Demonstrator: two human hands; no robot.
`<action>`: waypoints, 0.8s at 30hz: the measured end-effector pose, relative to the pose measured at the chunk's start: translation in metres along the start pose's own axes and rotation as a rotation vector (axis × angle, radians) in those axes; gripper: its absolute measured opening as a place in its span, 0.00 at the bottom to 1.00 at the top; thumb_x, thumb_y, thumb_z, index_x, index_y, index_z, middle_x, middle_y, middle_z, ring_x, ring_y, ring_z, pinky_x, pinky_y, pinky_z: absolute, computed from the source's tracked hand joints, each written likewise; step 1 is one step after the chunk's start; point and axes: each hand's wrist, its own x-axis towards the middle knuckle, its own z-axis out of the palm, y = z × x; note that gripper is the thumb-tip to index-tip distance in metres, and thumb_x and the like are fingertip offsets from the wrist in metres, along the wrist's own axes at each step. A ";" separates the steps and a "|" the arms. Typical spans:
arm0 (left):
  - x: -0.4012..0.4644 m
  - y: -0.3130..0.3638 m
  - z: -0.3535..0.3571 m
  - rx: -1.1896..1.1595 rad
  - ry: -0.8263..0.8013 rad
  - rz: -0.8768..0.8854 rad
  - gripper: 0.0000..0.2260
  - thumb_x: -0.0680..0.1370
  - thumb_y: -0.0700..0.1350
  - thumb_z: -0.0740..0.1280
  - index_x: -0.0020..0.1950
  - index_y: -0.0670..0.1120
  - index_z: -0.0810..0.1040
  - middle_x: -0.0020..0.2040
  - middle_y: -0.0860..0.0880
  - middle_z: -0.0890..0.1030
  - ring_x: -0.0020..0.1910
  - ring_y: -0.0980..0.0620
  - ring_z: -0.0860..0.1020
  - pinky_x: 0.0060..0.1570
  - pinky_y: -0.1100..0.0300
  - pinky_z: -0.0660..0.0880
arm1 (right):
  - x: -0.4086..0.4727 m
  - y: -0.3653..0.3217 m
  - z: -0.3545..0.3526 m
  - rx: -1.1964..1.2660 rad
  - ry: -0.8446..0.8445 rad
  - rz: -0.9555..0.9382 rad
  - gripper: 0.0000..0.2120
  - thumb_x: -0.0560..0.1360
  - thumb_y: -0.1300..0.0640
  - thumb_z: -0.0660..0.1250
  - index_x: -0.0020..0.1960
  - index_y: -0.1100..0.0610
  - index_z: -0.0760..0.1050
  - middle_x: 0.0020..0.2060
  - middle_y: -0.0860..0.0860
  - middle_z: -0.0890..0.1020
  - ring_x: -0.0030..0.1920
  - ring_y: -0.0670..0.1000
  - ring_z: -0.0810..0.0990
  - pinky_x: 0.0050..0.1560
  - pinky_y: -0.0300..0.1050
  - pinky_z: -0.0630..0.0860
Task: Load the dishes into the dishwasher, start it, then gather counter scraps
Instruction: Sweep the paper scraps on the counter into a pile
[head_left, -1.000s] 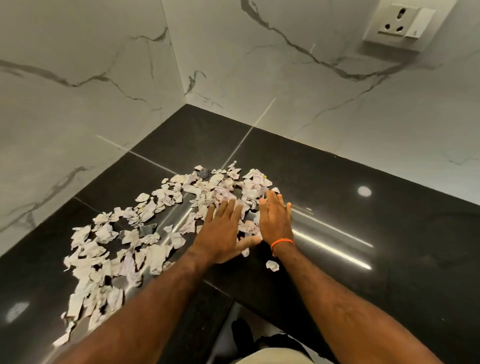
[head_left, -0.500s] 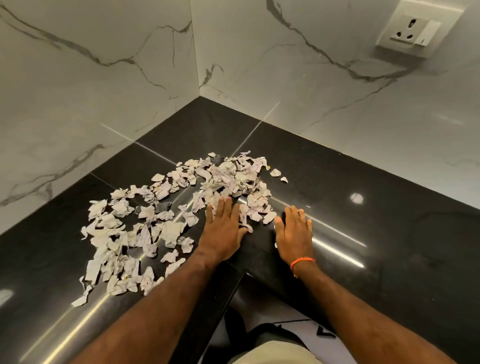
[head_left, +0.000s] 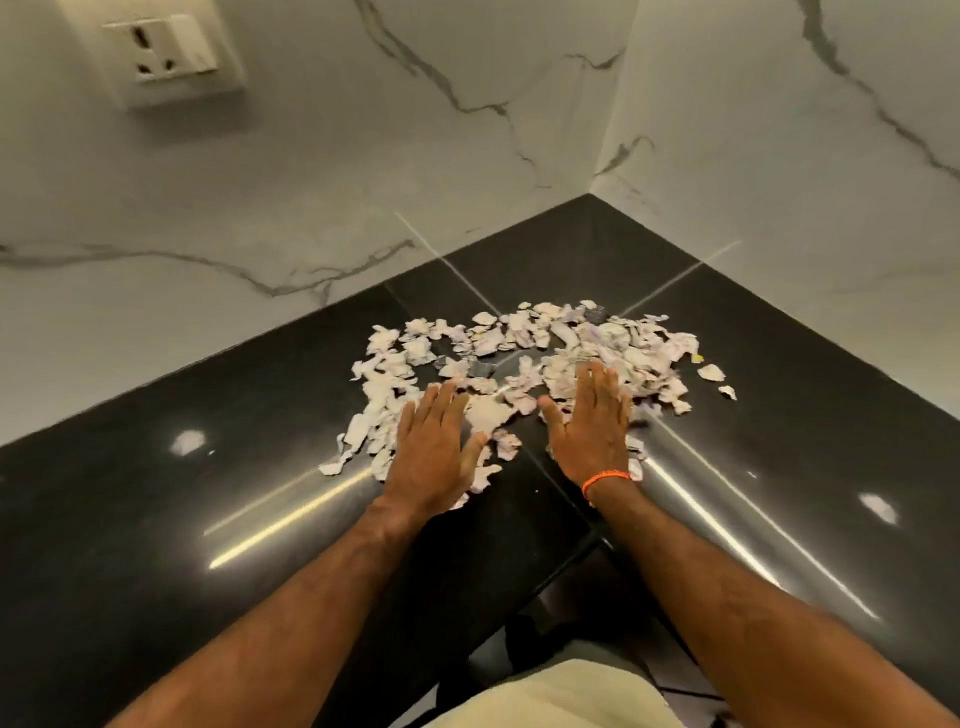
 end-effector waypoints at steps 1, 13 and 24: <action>-0.008 -0.012 -0.006 0.002 0.006 -0.061 0.28 0.83 0.59 0.57 0.81 0.50 0.58 0.83 0.49 0.54 0.82 0.50 0.47 0.80 0.46 0.45 | -0.005 -0.016 0.007 -0.001 -0.023 -0.097 0.38 0.80 0.34 0.52 0.82 0.55 0.49 0.82 0.52 0.48 0.81 0.53 0.40 0.79 0.56 0.37; -0.056 -0.079 -0.013 0.003 0.055 -0.569 0.35 0.82 0.64 0.53 0.82 0.44 0.53 0.83 0.41 0.47 0.82 0.41 0.42 0.79 0.39 0.43 | -0.035 -0.092 0.050 -0.286 -0.420 -0.677 0.55 0.70 0.19 0.50 0.82 0.54 0.41 0.81 0.52 0.37 0.79 0.53 0.31 0.78 0.61 0.37; 0.012 -0.013 0.035 0.088 -0.066 -0.285 0.40 0.81 0.70 0.41 0.82 0.43 0.40 0.82 0.42 0.39 0.81 0.43 0.36 0.79 0.40 0.38 | 0.037 -0.025 0.020 -0.301 -0.309 -0.294 0.36 0.82 0.34 0.44 0.82 0.54 0.46 0.81 0.54 0.45 0.81 0.56 0.39 0.78 0.60 0.37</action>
